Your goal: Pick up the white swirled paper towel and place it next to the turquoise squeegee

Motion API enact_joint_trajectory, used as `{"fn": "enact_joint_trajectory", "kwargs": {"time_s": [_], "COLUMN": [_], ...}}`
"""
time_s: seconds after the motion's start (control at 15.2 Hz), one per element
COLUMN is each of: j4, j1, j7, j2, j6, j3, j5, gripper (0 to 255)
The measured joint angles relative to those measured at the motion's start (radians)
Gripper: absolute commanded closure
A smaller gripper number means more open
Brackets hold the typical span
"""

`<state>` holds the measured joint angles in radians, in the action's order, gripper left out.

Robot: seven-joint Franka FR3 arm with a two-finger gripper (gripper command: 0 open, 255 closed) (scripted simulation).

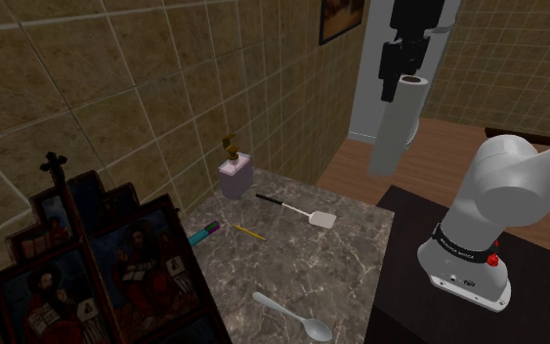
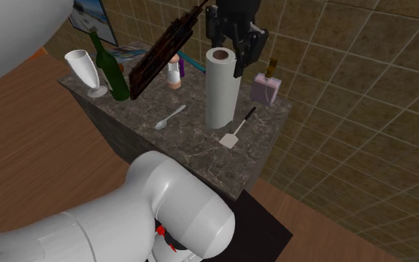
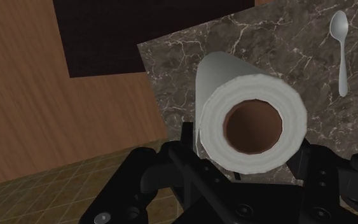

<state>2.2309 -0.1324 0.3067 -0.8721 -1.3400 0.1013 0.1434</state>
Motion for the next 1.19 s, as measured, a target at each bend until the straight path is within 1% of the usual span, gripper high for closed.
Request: {"fn": "enact_joint_trajectory", "kwargs": {"time_s": [0.33,0.46,0.73,0.92,1.19], "j4": [-0.09,-0.124,-0.178,-0.244,-0.325], "j1": [0.002,0.002,-0.002,-0.003,-0.002], "j7": [0.003,0.015,0.082,0.141,0.218], "j2": [0.036,0.06,0.143,0.222,0.334], "j6": [0.055,0.063,0.025,0.001,-0.044], "j3": [-0.007,0.004,0.075,0.133,0.212], "j5": [-0.006,0.001,0.042,0.066,0.083], "gripper": [255,255,255,255,255]}}
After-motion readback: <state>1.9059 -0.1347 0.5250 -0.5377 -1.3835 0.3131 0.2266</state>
